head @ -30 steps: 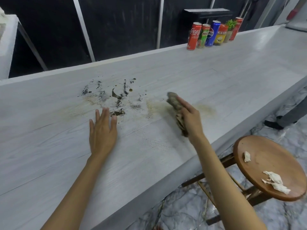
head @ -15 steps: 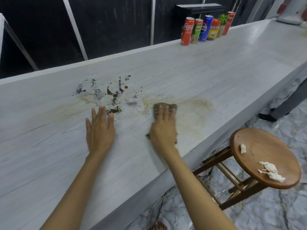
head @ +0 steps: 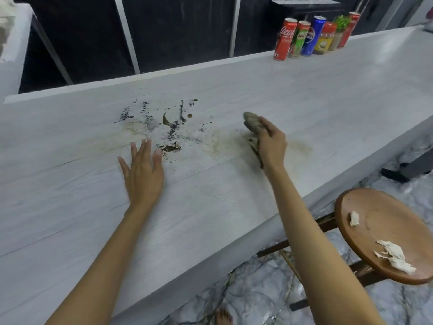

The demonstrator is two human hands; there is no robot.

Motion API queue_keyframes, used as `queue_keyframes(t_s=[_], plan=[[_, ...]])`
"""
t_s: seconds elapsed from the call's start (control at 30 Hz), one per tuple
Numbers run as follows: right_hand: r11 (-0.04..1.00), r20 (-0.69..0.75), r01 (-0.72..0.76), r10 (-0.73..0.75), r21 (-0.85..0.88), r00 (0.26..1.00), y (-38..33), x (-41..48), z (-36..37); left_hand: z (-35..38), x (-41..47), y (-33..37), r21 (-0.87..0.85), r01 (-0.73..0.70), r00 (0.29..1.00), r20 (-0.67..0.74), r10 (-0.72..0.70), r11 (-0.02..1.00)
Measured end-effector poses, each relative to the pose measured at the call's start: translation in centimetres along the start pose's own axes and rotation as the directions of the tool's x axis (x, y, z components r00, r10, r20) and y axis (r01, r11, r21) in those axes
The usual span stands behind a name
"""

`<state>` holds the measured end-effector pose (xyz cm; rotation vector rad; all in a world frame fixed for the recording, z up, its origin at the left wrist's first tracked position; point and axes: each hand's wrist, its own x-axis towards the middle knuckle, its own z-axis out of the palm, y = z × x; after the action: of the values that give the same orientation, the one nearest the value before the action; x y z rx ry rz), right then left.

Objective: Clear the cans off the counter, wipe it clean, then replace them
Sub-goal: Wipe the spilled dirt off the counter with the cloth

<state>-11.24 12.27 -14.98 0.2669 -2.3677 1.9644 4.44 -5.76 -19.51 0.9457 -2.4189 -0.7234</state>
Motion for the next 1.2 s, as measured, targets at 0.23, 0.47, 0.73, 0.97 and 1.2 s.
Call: queue_keyframes(t_s=[0.23,0.47,0.73,0.97,1.2], plan=[[0.716,0.218,0.172,-0.029,-0.676,0.976,3.7,3.8,0.8,0.4,0.3,0.0,0.001,0.052,0.998,-0.033,-0.052,0.999],[0.707,0.546,0.471,-0.143,-0.528,0.826,2.1,2.1,8.9,0.9,0.7,-0.1,0.029,0.095,0.993,-0.077,-0.092,0.995],[0.996,0.632,-0.041,-0.020,0.082,0.775,0.9,4.4,6.2,0.8,1.2,-0.1,0.052,0.165,0.986,-0.018,-0.164,0.985],[0.994,0.384,0.001,0.042,-0.110,0.923,3.0,11.9,1.0,-2.1,3.3,-2.7,0.177,0.175,0.984,-0.004,-0.177,0.969],[0.735,0.519,0.431,-0.127,-0.523,0.846,2.6,8.8,9.1,-2.7,4.7,-4.7,0.194,0.150,0.987,0.033,-0.159,0.970]])
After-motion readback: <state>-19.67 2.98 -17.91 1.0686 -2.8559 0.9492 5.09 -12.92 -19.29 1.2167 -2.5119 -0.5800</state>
